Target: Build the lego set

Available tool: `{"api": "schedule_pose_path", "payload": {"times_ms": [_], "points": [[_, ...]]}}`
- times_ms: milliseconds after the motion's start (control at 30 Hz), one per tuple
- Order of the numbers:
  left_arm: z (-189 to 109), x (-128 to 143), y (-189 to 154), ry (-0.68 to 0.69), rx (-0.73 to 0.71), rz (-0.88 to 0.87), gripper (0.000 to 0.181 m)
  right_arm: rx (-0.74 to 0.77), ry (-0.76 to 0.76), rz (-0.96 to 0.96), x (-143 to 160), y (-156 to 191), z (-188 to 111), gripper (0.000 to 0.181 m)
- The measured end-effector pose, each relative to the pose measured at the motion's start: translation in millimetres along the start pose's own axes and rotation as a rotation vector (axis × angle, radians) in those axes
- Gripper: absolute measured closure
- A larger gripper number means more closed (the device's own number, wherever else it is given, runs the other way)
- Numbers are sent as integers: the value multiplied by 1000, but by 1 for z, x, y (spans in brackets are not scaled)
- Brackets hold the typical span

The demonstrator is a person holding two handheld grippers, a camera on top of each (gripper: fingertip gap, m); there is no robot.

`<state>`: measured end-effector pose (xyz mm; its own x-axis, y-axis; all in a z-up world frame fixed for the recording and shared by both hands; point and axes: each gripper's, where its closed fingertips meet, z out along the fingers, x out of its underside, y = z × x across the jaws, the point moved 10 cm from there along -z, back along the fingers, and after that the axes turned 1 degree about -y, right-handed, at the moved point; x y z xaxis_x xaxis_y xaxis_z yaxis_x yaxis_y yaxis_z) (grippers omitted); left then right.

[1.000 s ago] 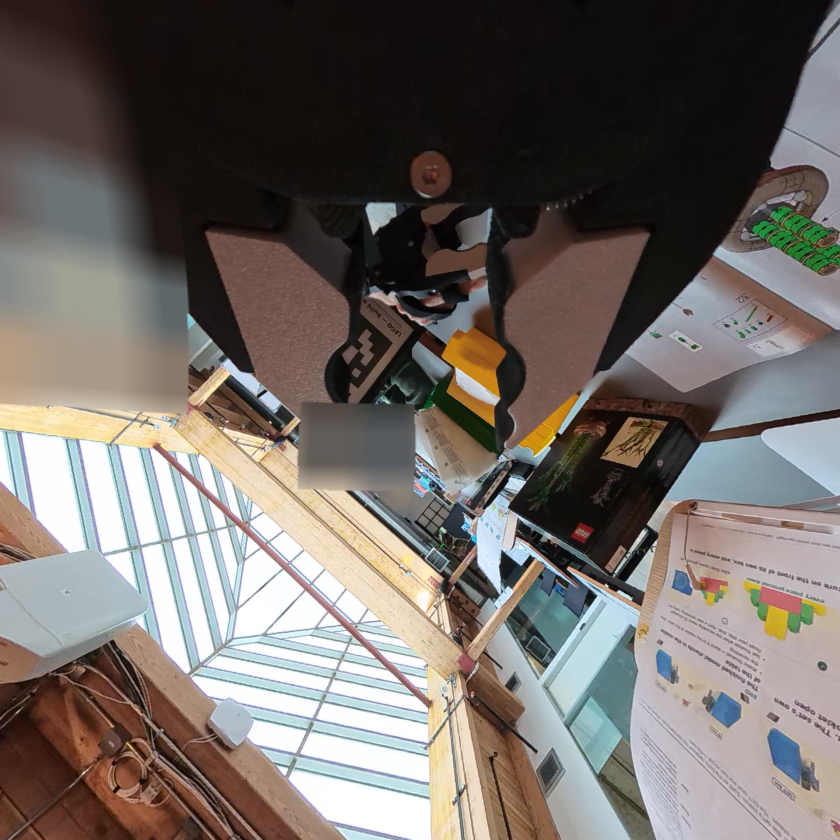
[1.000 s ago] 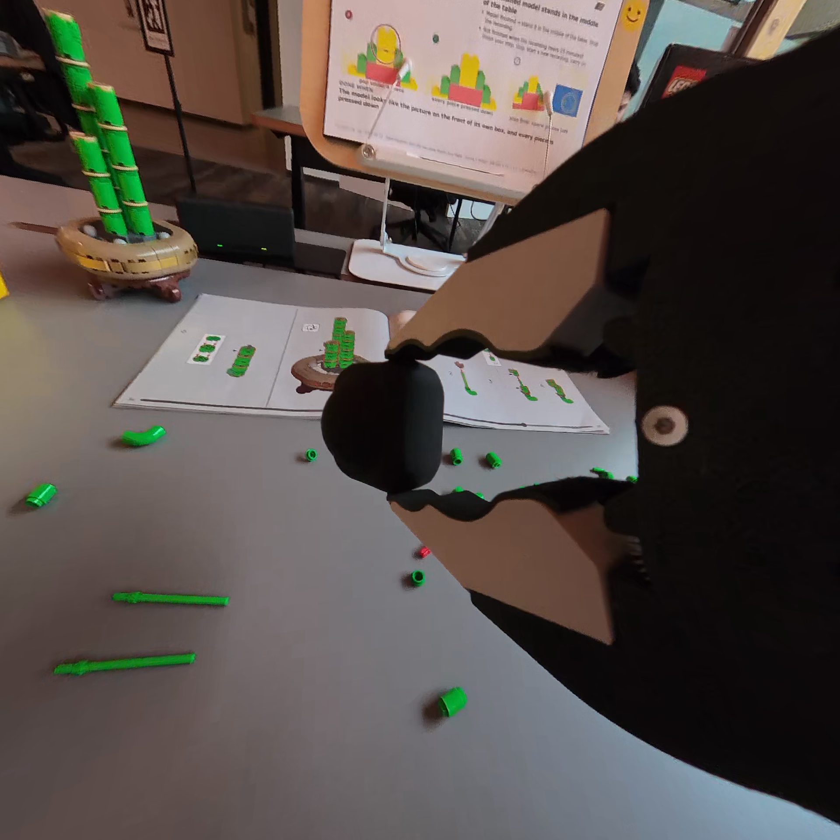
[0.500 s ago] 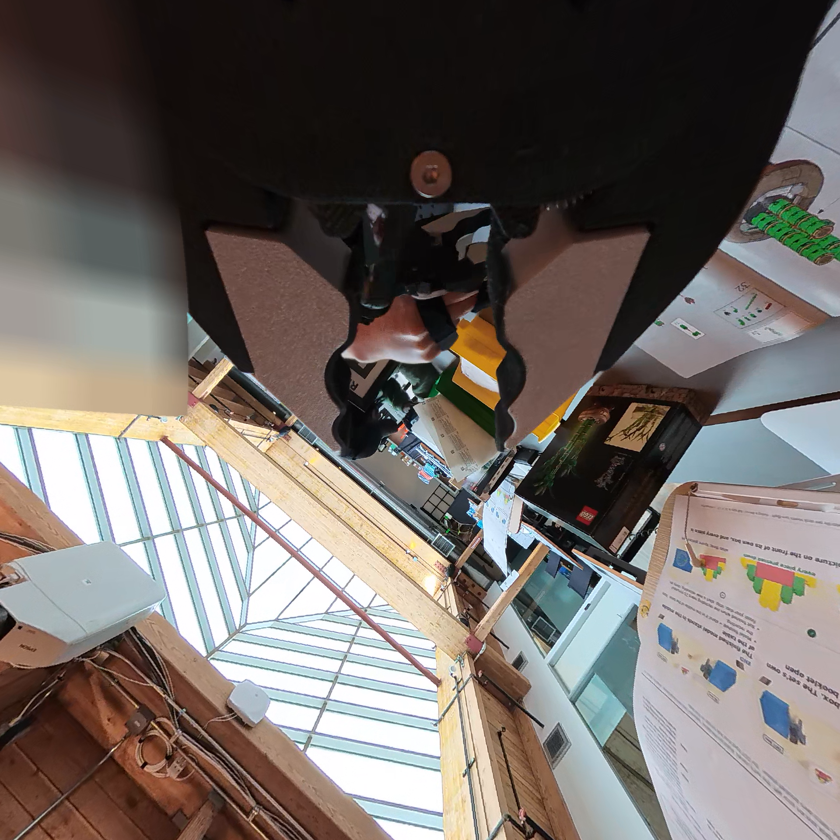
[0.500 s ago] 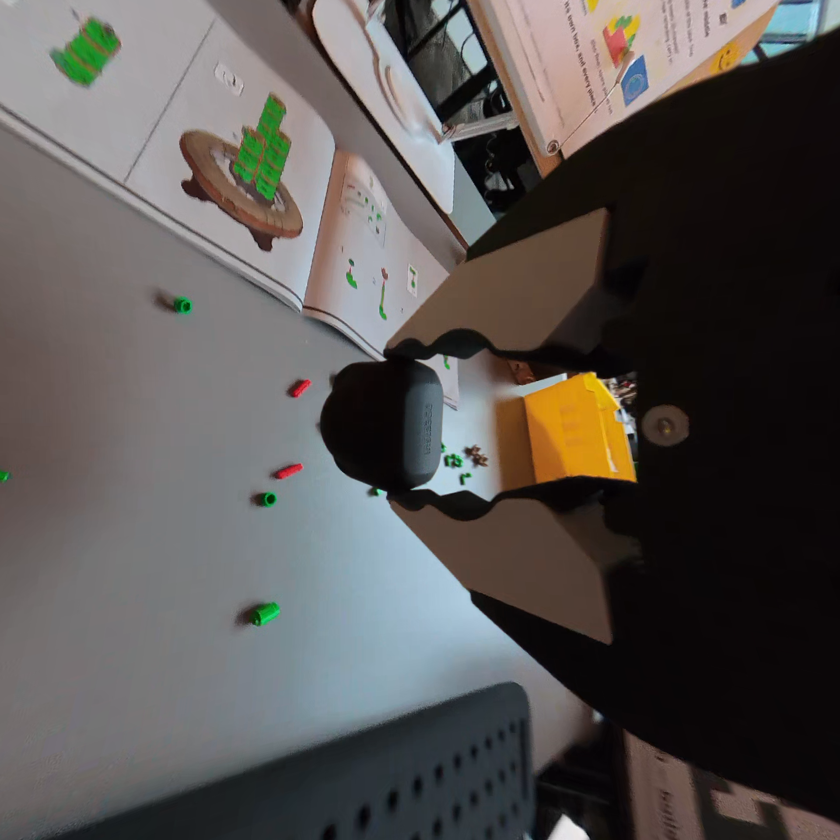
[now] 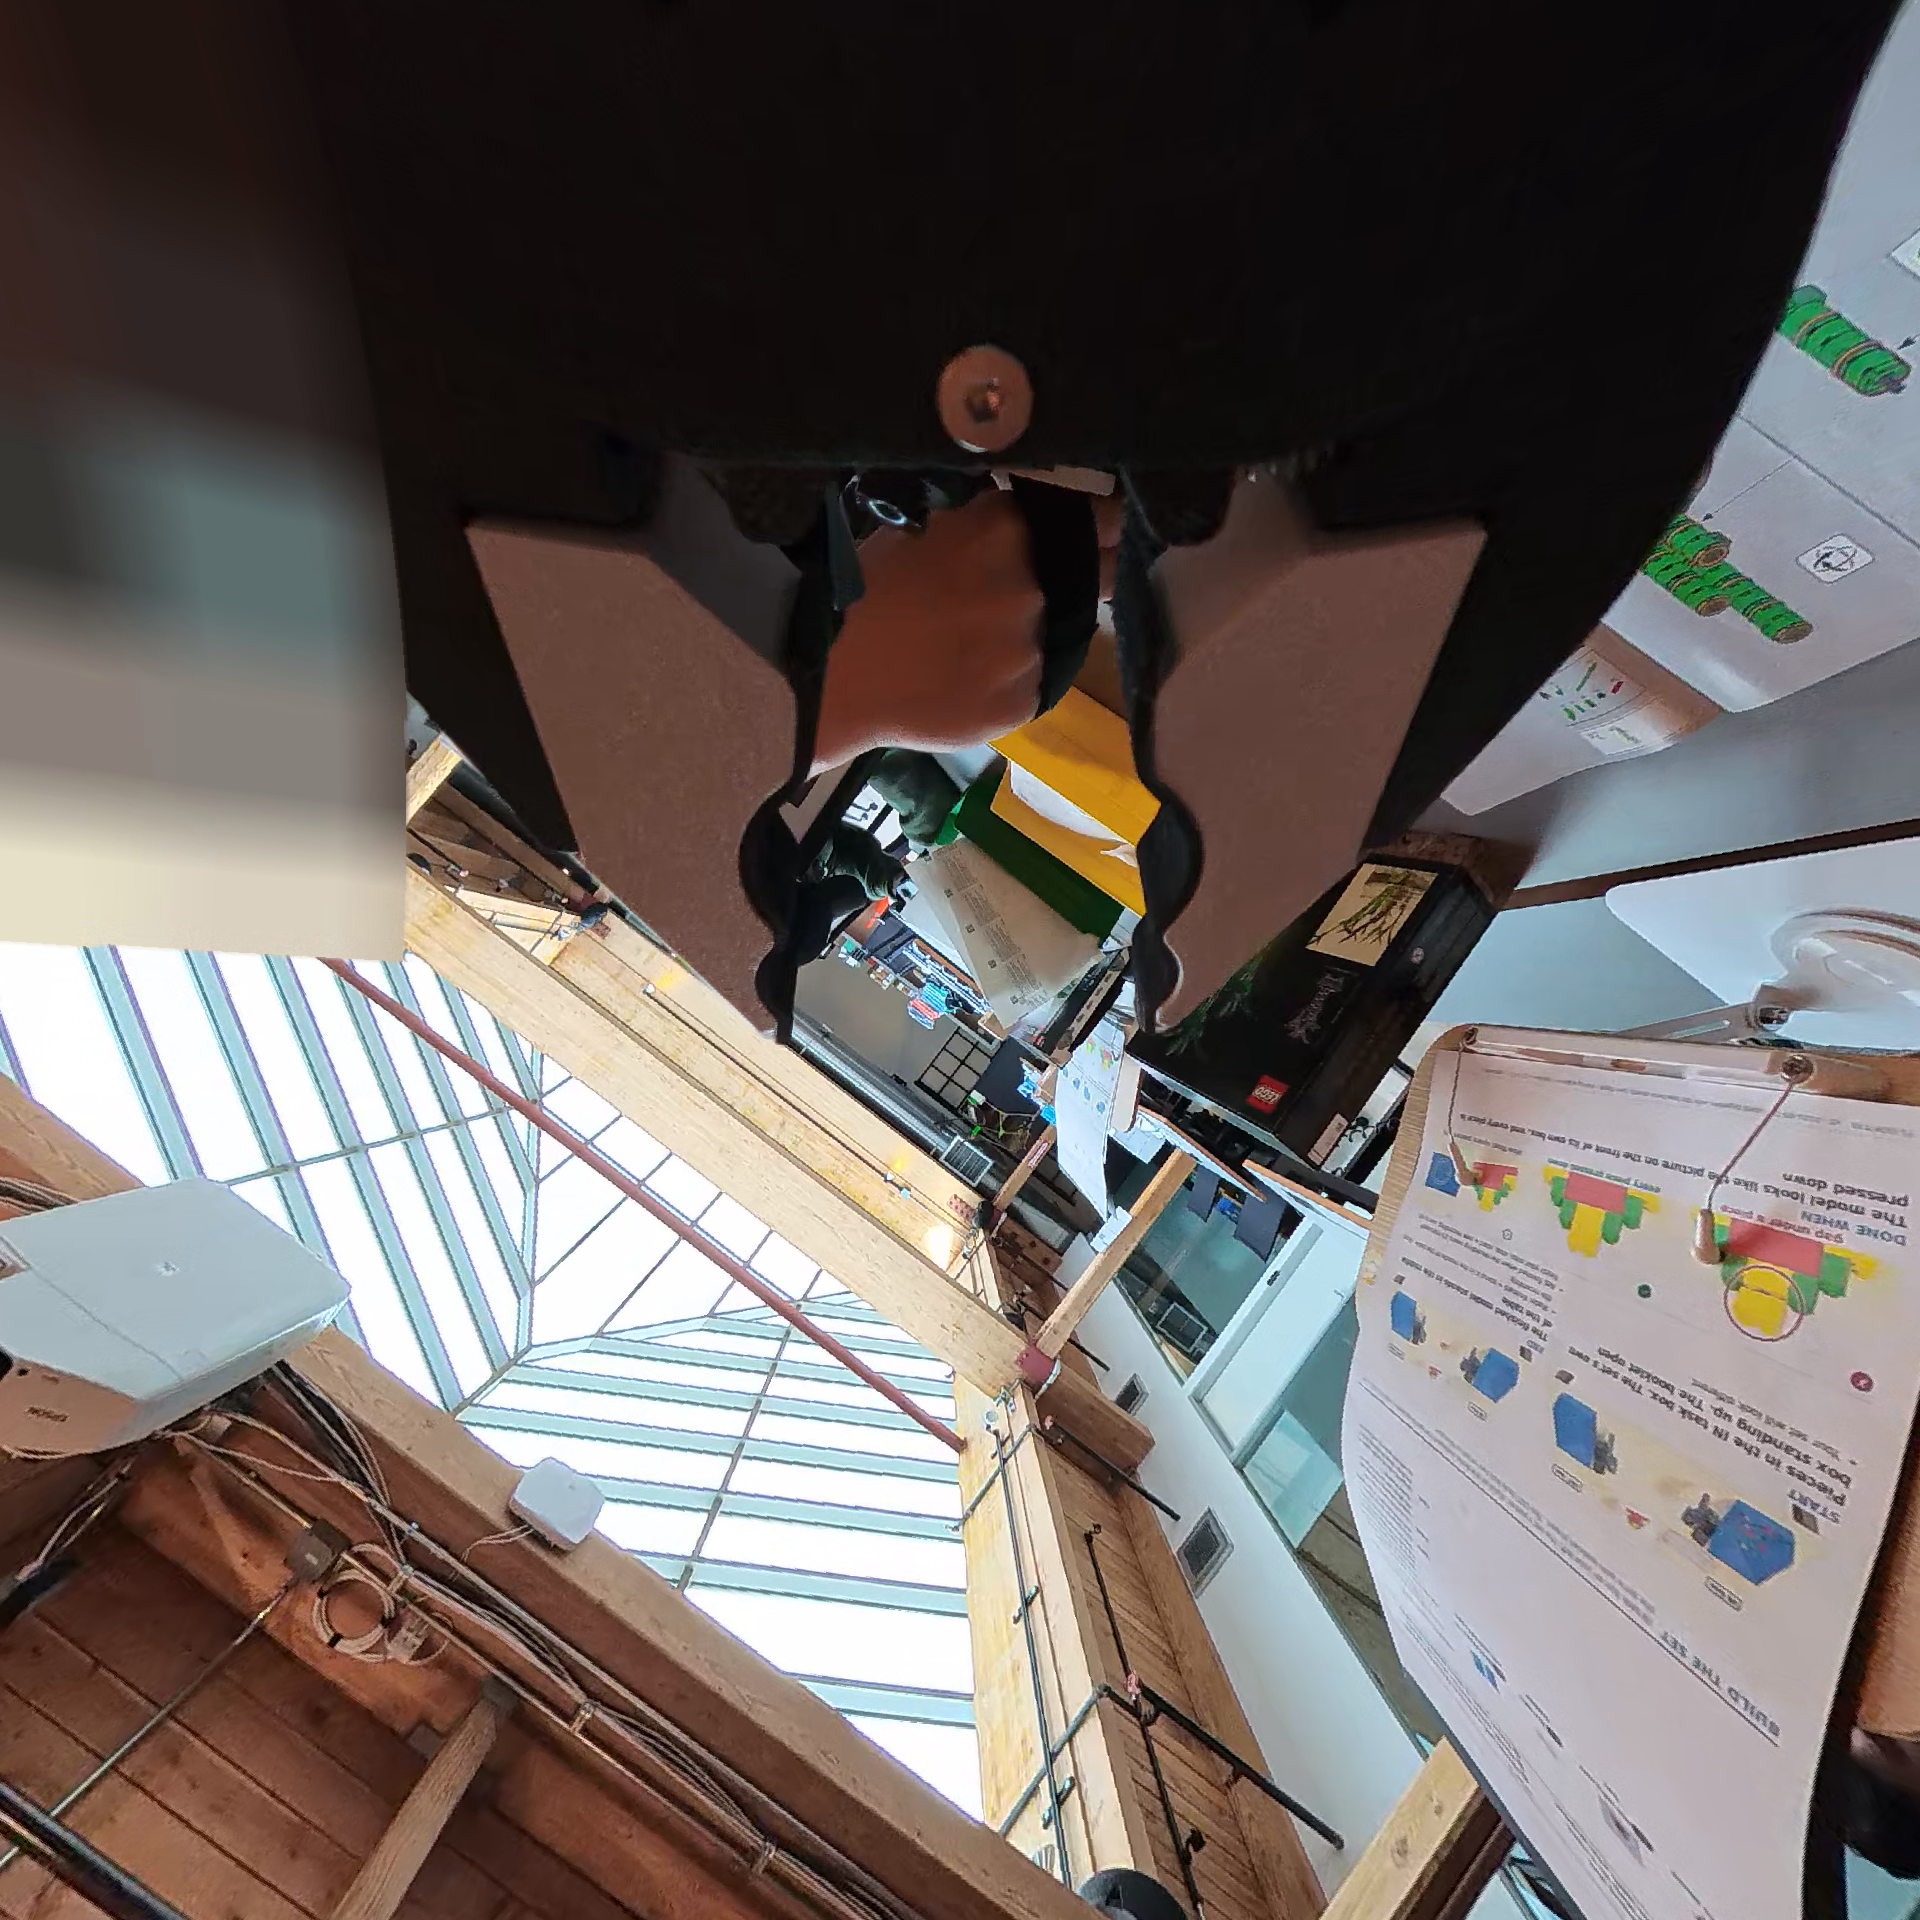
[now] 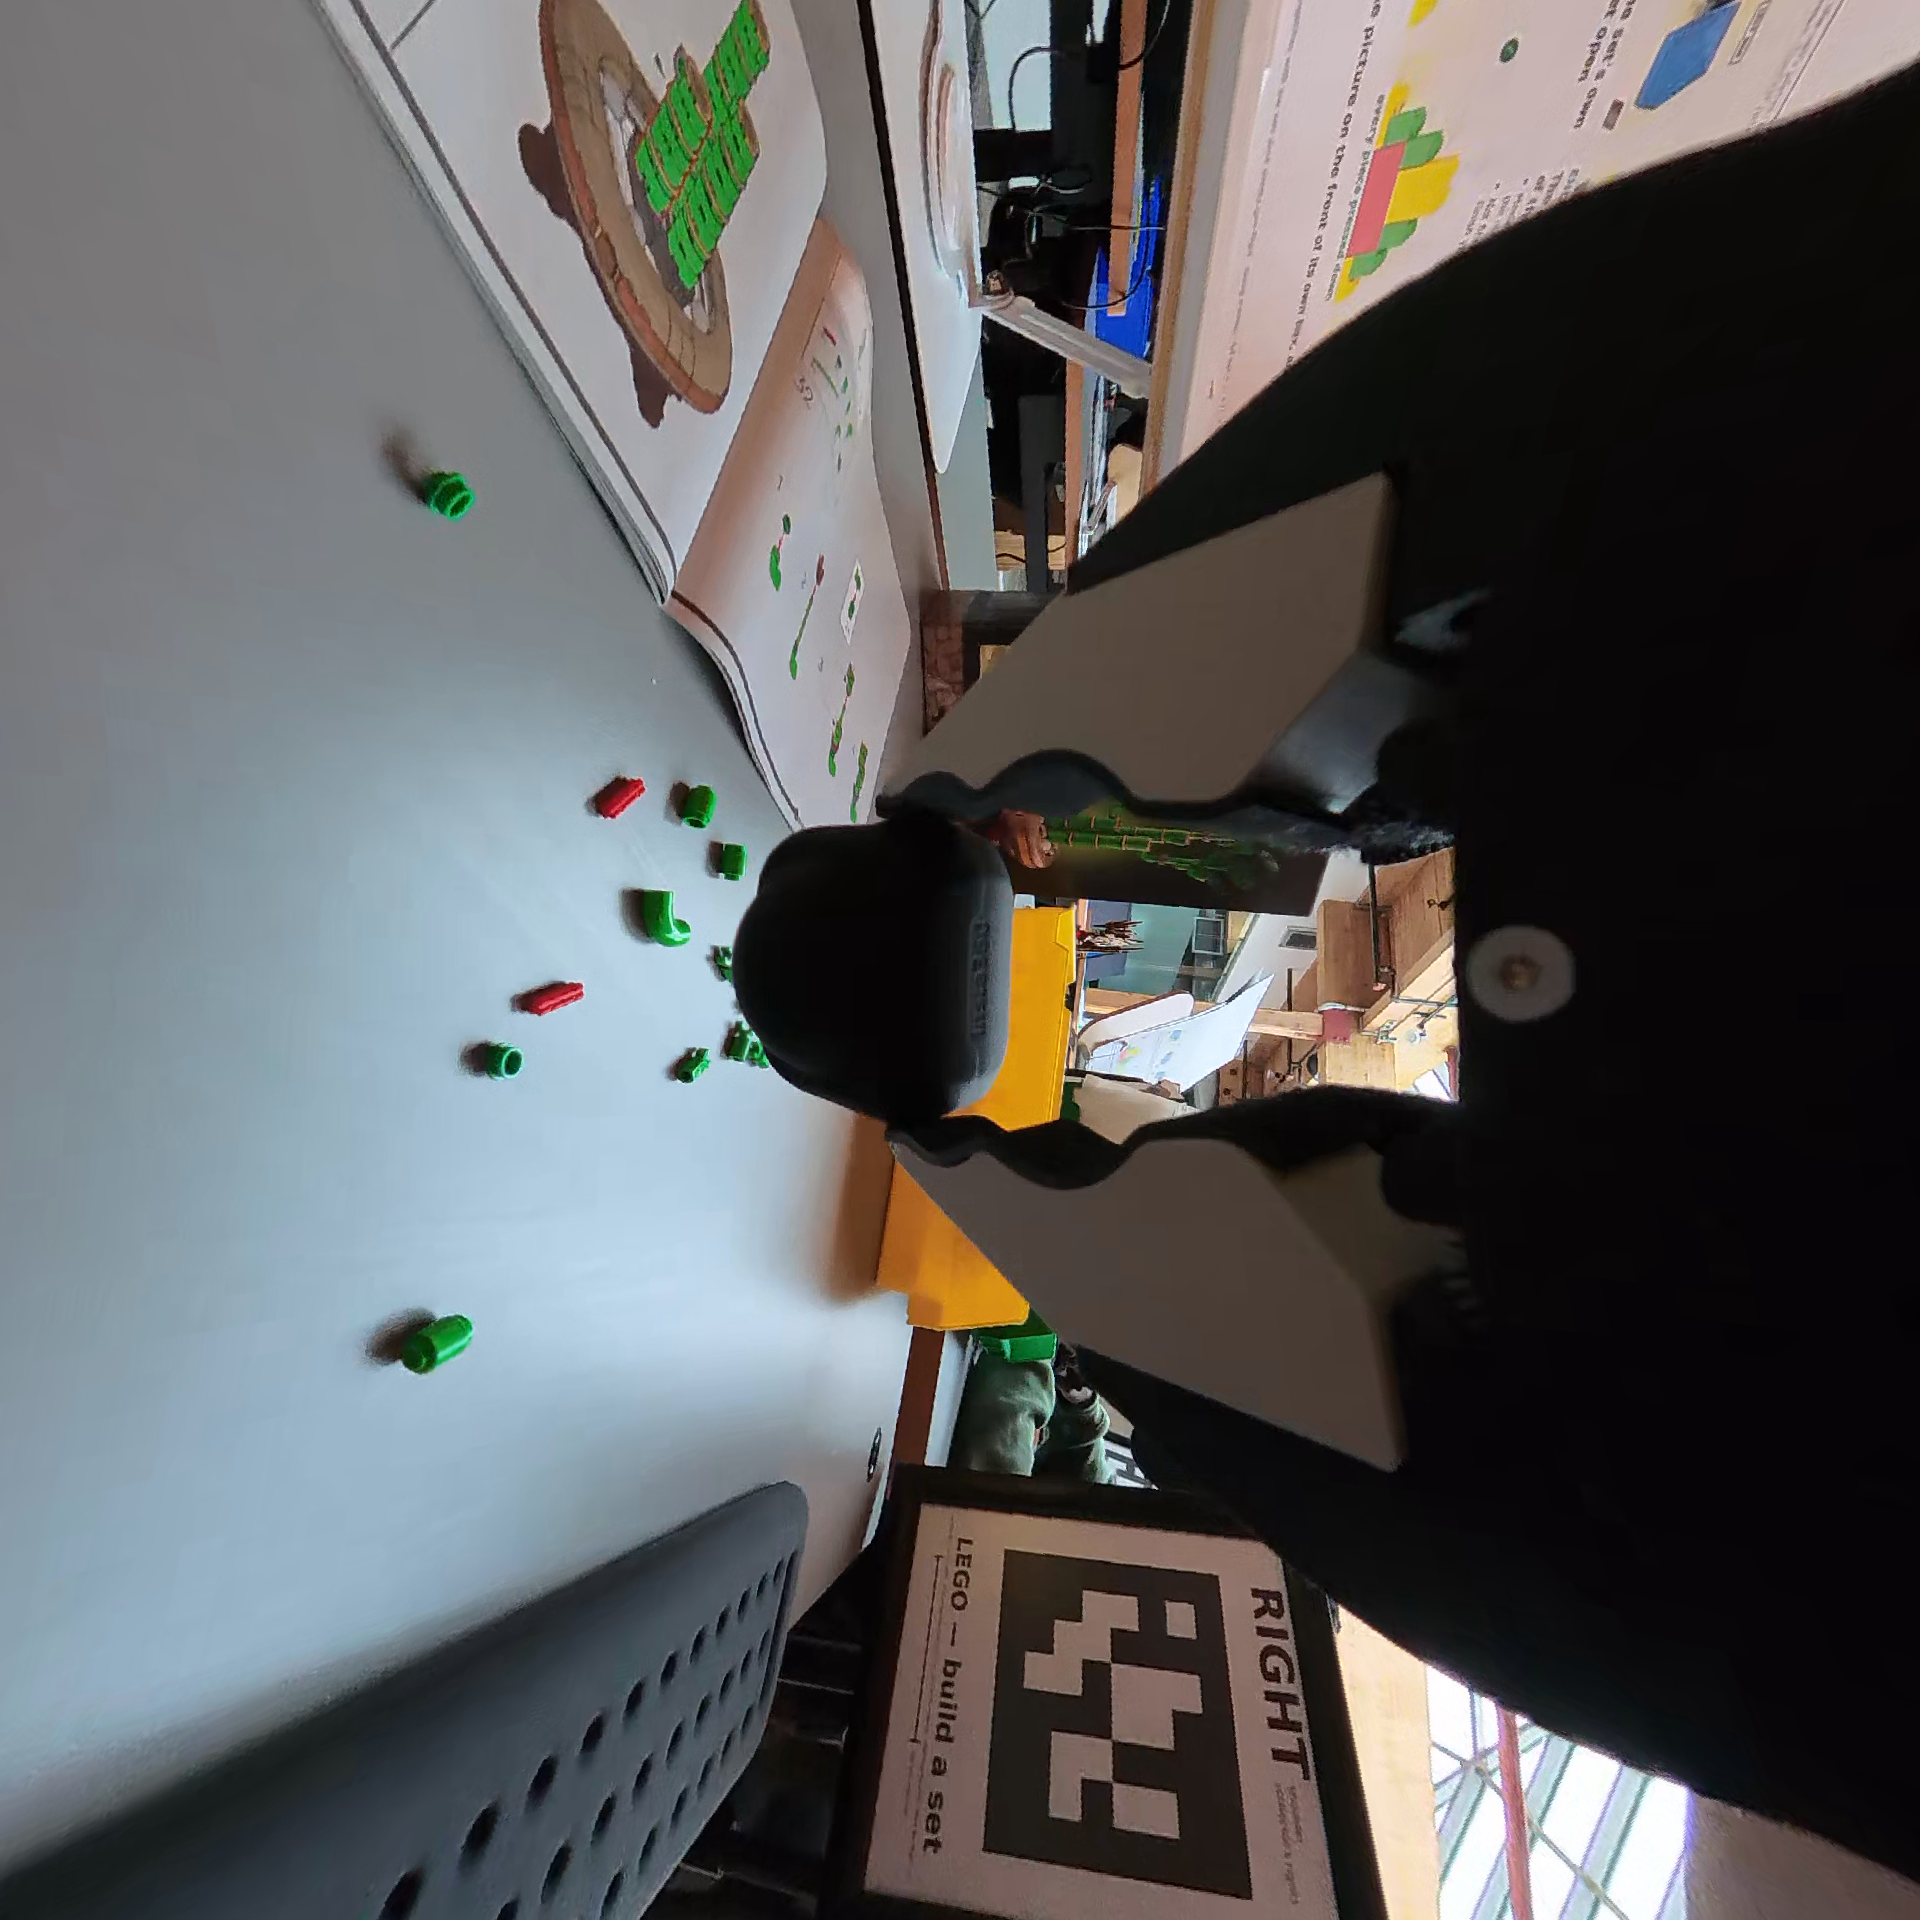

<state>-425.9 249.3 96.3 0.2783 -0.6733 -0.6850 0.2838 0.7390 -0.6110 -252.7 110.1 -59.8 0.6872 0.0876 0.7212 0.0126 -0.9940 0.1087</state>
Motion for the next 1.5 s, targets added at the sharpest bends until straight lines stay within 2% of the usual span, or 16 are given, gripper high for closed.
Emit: {"api": "schedule_pose_path", "payload": {"times_ms": [33, 133, 200, 267, 333, 433, 567, 633, 700, 767, 833, 933, 1033, 1167, 1367, 1500], "points": [[1, 0, 0, 4, 0, 2, 118, 2, -4, -1, 0, 0, 1, 126], [4, 3, -1, 21, 3, 0, 118, 9, -75, 12, 1, -1, 0, 125], [5, 4, 0, 27, 5, -4, 119, 26, -209, 44, 7, 1, -1, 125], [5, 3, 0, 25, 14, -6, 119, 38, -444, 120, 21, 4, -1, 126], [4, 2, 2, 17, 15, -6, 119, 61, -755, 222, 42, 8, 5, 125], [1, 1, 4, 6, 6, -9, 118, 91, -1171, 352, 72, 20, 26, 126], [1, 0, 0, 3, 17, -3, 118, 152, -1702, 454, 90, 39, 60, 126], [0, -1, -4, -2, 14, 16, 118, 120, -1890, 518, 91, 43, 81, 126], [-1, -2, -5, -9, 11, 25, 119, 97, -1970, 575, 88, 43, 95, 126], [-1, -1, -5, -8, 12, 20, 118, 75, -1972, 630, 86, 43, 97, 126], [-1, -1, -4, -5, 15, 12, 118, -16, -1887, 686, 86, 43, 91, 125], [0, -1, -3, -5, 14, 11, 118, -289, -1678, 718, 85, 40, 77, 125], [0, -1, -4, -3, 17, 11, 118, -397, -1437, 841, 88, 27, 72, 125], [-2, -2, -5, -10, 25, 14, 119, -404, -1148, 853, 86, 16, 63, 126], [-11, -6, -6, -37, 23, 12, 119, -422, -933, 710, 66, 14, 23, 126], [-18, -9, -3, -60, 17, 7, 119, -347, -733, 871, 88, -10, 29, 126]]}}
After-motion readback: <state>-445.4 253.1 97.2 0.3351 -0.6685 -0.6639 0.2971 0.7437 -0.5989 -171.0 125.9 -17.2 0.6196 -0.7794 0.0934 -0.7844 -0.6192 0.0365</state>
